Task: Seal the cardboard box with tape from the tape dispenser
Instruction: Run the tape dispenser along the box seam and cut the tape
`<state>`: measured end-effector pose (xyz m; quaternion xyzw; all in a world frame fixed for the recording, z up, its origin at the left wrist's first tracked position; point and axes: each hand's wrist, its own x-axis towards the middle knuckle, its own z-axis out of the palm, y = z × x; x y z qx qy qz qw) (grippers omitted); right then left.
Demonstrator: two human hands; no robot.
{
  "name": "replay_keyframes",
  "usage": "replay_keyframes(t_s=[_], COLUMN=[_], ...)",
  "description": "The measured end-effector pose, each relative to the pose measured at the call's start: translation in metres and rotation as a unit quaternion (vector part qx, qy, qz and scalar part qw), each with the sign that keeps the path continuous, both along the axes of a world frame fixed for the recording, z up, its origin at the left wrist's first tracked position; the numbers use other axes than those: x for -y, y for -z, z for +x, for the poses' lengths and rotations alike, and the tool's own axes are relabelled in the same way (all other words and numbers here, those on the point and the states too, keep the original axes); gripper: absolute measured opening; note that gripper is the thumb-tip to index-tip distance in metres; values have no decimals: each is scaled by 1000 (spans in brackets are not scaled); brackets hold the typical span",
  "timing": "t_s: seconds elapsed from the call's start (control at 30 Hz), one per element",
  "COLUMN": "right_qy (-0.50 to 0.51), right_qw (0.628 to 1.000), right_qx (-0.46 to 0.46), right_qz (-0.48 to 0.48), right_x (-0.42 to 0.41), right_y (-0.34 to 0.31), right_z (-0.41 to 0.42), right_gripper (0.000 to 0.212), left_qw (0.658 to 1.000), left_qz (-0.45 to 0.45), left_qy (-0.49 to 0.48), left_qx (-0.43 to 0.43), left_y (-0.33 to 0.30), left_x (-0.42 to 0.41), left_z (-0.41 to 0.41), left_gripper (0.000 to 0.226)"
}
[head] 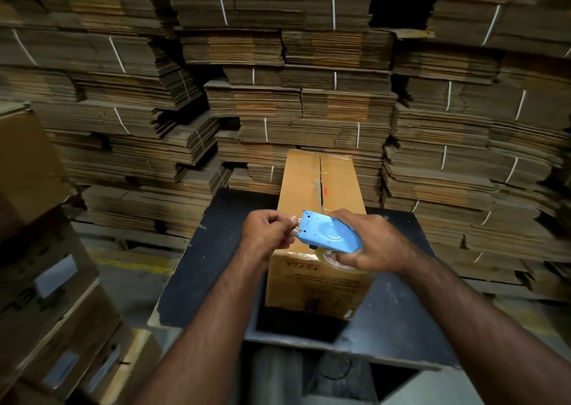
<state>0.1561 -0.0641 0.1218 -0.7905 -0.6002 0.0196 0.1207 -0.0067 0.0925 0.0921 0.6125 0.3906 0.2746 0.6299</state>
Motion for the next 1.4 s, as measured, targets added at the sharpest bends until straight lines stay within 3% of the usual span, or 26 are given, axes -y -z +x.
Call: replay_keyframes(t_s=[0.33, 0.57, 0.73, 0.9, 1.13, 1.4], right_qy=[-79, -114, -123, -119, -103, -93], right_qw=[993, 983, 977, 964, 953, 944], right_qx=[54, 27, 67, 123, 129, 145], right_qz=[-76, -144, -163, -205, -254, -280], right_x=[-13, -49, -77, -93, -109, -124], right_y=[3, 15, 14, 19, 12, 13], right_z=[58, 46, 31, 19, 11, 0], right_gripper=[79, 68, 70, 75, 76, 72], left_qw=[997, 983, 974, 972, 977, 984], left_qz=[10, 38, 26, 26, -3, -124], left_qy=[-82, -160, -192, -186, -159, -109], left_qx=[-9, -82, -116, -140, -144, -71], left_y=[28, 59, 75, 88, 111, 133], left_x=[-6, -12, -27, -35, -48, -47], left_z=[14, 10, 7, 8, 10, 12], left_gripper=[14, 16, 17, 16, 17, 20])
